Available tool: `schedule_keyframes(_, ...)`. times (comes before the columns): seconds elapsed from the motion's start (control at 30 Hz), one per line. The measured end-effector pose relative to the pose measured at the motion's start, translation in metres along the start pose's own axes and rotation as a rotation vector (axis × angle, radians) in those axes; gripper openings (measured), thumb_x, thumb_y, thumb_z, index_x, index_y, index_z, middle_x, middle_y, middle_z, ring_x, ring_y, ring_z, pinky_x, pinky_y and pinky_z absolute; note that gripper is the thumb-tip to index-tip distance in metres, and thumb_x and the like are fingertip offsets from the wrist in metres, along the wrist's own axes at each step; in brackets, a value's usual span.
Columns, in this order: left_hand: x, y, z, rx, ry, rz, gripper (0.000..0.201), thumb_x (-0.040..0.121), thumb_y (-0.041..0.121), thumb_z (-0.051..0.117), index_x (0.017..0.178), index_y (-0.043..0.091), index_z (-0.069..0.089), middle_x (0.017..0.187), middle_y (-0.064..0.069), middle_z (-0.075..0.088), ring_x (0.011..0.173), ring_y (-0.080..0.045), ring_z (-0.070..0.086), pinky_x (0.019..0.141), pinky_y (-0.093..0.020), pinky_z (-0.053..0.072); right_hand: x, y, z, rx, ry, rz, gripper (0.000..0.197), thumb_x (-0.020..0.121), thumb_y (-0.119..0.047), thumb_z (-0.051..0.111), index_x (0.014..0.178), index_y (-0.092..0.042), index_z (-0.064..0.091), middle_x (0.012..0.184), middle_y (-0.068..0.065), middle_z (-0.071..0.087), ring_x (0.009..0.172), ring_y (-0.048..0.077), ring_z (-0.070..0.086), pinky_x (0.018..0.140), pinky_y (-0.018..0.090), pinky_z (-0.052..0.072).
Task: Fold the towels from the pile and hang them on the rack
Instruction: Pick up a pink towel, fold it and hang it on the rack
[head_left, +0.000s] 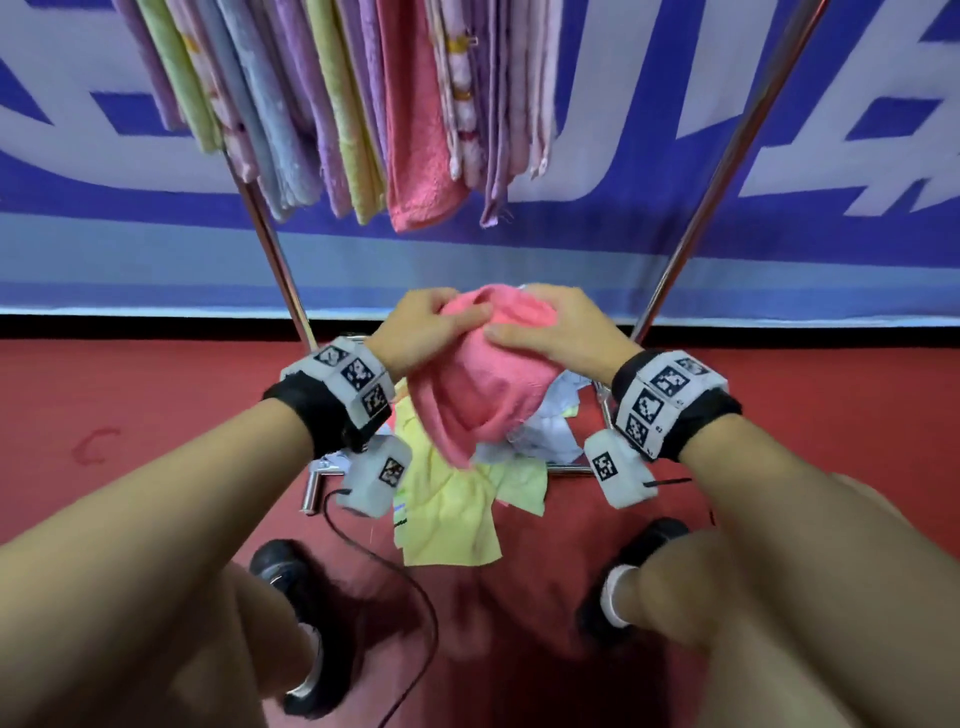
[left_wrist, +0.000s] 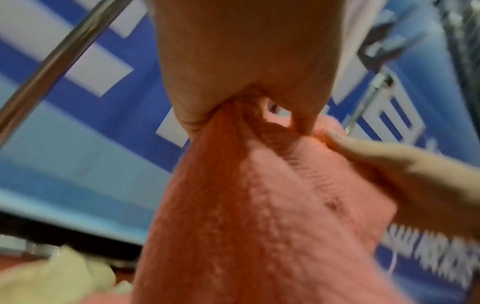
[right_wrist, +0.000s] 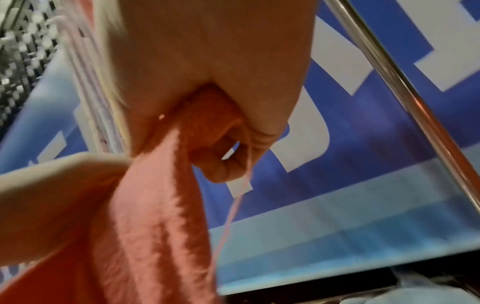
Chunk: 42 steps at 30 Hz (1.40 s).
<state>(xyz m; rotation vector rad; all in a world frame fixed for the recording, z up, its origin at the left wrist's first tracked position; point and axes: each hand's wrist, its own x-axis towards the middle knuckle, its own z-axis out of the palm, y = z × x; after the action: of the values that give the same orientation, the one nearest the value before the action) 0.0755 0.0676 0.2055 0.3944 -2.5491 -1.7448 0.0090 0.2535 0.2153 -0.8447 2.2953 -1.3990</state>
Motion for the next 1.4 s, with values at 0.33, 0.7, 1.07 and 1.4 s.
schedule_keyframes(0.33,0.006,-0.025,-0.029,0.511,-0.078,0.119,0.005,0.09,0.013,0.068,0.086,0.012,0.071,0.077,-0.003,0.069,0.074,-0.016,0.061,0.072,-0.031,0.045,0.018,0.028,-0.024,-0.076,0.146,0.128,0.06,0.076,-0.049,0.084,0.126,-0.027,0.06,0.107,0.001,0.073,0.097,0.016,0.069,0.091,0.033,0.053)
schedule_keyframes(0.7,0.015,-0.016,-0.019,-0.029,-0.091,0.011,0.022,0.102,0.015,0.053,0.094,0.0,0.067,0.082,-0.003,0.063,0.074,-0.013,0.054,0.071,-0.025,0.044,0.034,0.028,-0.012,-0.48,0.014,-0.063,0.006,0.084,-0.035,0.081,0.089,-0.031,0.079,0.119,-0.007,0.064,0.108,0.014,0.062,0.1,0.037,0.048)
schedule_keyframes(1.07,0.016,-0.012,-0.013,0.401,-0.171,0.072,0.008,0.094,0.016,0.066,0.087,0.016,0.063,0.075,0.001,0.062,0.074,-0.015,0.055,0.068,-0.027,0.042,0.02,0.001,-0.013,-0.136,-0.156,0.233,0.018,0.098,-0.011,0.056,0.084,-0.01,0.067,0.07,0.007,0.075,0.05,0.019,0.066,0.051,0.026,0.051)
schedule_keyframes(1.4,0.004,-0.024,-0.012,0.511,-0.311,0.365,0.011,0.096,0.015,0.064,0.087,0.019,0.07,0.089,0.01,0.067,0.084,-0.004,0.059,0.081,-0.023,0.044,0.011,0.012,0.0,-0.488,-0.072,-0.098,0.047,0.077,-0.054,0.068,0.058,-0.017,0.045,0.051,-0.003,0.044,0.054,0.018,0.034,0.053,0.035,0.038)
